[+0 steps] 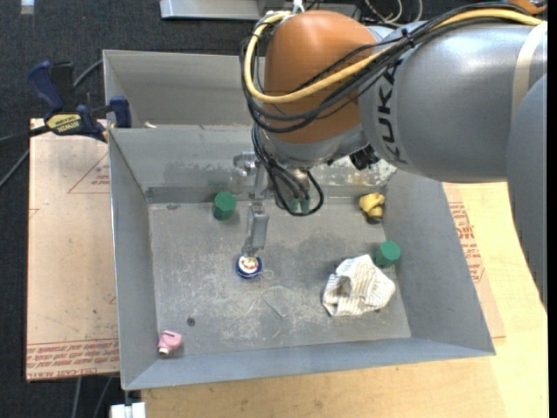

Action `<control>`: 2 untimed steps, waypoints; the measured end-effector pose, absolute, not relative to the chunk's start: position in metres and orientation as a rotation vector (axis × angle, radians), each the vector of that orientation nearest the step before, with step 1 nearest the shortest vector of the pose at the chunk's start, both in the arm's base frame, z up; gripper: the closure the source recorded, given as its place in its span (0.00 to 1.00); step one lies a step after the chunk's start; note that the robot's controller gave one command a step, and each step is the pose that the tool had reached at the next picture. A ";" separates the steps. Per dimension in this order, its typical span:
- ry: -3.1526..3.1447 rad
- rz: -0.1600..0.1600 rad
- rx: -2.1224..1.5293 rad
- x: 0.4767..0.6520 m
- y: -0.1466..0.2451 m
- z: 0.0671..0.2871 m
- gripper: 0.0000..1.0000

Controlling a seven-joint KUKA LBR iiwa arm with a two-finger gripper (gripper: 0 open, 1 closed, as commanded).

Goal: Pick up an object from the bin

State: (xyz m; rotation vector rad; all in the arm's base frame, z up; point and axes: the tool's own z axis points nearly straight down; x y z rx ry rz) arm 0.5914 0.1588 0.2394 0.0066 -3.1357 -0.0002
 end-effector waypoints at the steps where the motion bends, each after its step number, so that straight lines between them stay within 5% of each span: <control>1: -3.143 -0.002 -0.001 0.593 0.157 0.244 0.00; 2: -3.121 -0.003 0.359 0.582 0.099 0.107 0.00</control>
Offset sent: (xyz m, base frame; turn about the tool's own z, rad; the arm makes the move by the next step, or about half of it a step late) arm -0.0128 -0.0761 -0.1694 -0.2853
